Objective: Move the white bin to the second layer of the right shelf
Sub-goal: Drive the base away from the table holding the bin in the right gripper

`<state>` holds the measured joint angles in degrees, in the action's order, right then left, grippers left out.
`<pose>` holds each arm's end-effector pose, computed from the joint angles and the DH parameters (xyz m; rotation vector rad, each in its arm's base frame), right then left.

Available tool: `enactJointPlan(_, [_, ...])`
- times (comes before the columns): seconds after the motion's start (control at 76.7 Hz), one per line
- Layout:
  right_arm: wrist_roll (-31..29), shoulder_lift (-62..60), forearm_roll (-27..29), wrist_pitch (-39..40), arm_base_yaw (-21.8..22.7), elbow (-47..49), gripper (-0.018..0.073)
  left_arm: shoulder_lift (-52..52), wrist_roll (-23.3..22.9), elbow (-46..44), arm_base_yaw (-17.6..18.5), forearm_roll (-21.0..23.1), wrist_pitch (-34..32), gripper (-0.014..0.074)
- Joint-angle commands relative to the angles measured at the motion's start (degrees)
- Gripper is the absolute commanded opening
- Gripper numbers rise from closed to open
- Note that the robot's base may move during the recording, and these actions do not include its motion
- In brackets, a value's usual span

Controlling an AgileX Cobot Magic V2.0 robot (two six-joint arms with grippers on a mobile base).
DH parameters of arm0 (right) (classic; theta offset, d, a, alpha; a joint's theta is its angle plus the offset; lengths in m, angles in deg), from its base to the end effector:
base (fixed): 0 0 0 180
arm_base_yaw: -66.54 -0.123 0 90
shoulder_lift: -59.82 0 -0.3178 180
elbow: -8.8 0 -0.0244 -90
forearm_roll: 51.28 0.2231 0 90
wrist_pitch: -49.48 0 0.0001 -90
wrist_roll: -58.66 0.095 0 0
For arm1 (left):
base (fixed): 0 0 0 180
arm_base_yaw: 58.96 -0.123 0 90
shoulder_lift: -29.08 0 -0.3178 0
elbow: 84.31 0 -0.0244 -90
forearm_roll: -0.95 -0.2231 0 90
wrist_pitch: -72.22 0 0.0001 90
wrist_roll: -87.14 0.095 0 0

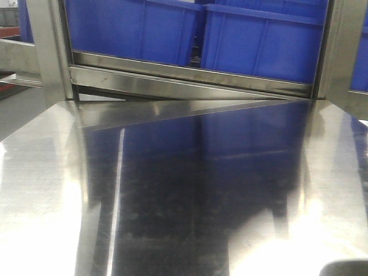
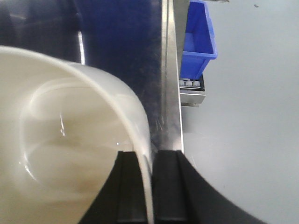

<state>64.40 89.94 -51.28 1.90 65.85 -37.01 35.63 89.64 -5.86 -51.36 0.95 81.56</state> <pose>0.0147 0.0002 0.3079 0.0950 2.1543 0.0650 -0.0009 0.0001 0.1957 0.1450 1.6406 -0.0679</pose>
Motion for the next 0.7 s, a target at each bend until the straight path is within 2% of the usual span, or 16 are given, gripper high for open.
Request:
enactJointPlan(0.0, [0.19,0.25,0.0,4.94,0.06,1.69,0.0048,-0.79,-0.3,2.11,0.42,0.0,-4.91,0.0085])
enactJointPlan(0.691, [0.19,0.25,0.0,4.94,0.06,1.69,0.0048,-0.79,-0.3,2.11,0.42,0.0,-4.91,0.0085])
